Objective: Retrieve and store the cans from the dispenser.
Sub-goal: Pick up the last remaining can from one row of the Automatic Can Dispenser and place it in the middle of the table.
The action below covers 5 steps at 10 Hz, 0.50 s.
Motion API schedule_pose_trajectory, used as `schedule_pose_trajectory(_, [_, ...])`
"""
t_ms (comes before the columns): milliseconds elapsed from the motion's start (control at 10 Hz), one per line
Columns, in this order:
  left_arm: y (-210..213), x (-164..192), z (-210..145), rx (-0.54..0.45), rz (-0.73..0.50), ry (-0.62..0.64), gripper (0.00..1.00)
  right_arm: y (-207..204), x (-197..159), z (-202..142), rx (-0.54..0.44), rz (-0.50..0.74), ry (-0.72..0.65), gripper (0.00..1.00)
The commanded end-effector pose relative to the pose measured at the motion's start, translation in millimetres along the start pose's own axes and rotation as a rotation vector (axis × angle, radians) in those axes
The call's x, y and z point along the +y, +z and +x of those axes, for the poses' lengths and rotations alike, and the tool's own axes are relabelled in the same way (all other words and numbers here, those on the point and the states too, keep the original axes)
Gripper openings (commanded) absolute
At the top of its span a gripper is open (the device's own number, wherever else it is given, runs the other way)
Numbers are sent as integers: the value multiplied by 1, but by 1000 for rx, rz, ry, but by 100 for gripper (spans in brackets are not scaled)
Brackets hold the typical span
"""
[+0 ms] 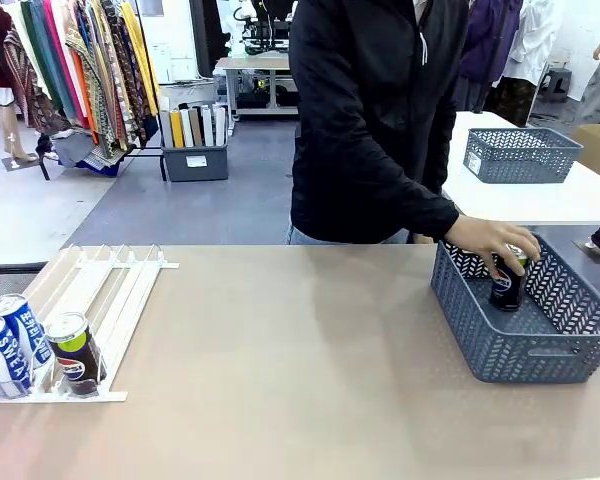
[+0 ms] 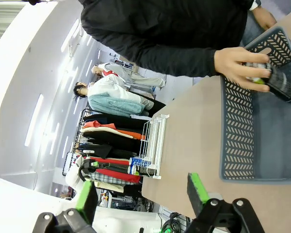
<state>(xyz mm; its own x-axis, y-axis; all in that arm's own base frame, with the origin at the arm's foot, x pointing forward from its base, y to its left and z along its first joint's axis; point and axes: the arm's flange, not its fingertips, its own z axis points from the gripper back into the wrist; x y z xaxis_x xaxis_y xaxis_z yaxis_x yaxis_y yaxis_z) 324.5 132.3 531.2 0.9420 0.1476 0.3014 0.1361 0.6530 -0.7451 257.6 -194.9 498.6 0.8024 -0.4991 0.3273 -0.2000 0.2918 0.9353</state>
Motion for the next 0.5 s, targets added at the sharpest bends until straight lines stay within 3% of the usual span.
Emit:
schedule_pose_trajectory(0, [-38, -34, -12, 136, 314, -59, 100, -2, 1, 3, -19, 30, 27, 100])
schedule_pose_trajectory(200, [-80, -47, -22, 181, 518, -114, 100, -2, 1, 3, -19, 30, 27, 100])
schedule_pose_trajectory(400, [-115, -51, -30, 268, 546, -161, 100, -2, 1, 3, -19, 30, 27, 100])
